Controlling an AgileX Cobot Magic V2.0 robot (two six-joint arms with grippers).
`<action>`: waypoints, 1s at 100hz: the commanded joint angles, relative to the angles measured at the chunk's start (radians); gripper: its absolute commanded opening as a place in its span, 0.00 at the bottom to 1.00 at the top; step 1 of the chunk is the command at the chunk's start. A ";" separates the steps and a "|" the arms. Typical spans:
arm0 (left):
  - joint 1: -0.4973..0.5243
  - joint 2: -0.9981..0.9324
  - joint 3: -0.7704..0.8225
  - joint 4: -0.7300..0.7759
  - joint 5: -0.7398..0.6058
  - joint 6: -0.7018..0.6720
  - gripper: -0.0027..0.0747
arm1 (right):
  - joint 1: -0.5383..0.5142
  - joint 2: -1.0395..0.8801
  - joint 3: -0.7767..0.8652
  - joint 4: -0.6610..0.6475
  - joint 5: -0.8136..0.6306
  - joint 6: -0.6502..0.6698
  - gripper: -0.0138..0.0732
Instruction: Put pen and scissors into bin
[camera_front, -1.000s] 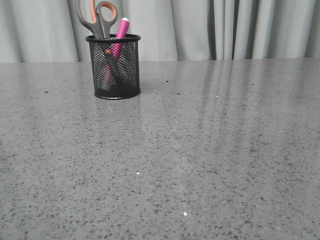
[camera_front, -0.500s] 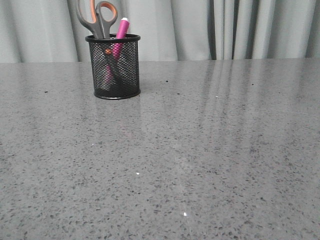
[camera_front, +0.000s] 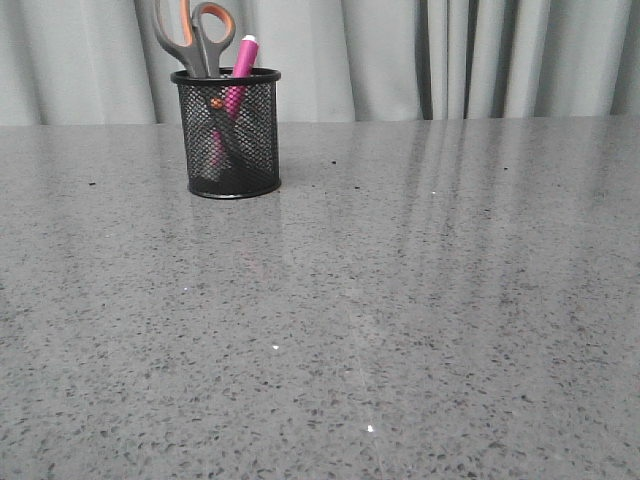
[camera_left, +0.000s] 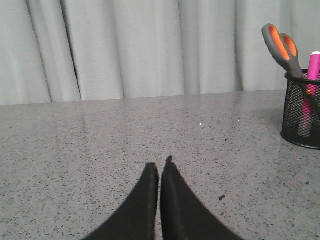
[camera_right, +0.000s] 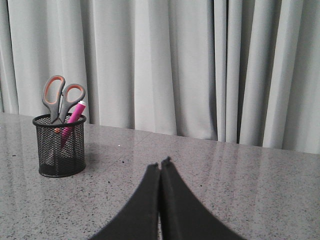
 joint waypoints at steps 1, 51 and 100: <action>0.000 -0.033 0.045 0.001 -0.067 -0.012 0.01 | -0.007 0.006 -0.028 -0.014 -0.078 -0.007 0.08; 0.000 -0.033 0.045 0.001 -0.067 -0.012 0.01 | -0.244 -0.033 -0.018 -0.329 0.196 0.300 0.08; 0.000 -0.031 0.045 0.001 -0.069 -0.012 0.01 | -0.271 -0.212 0.085 -0.395 0.323 0.317 0.08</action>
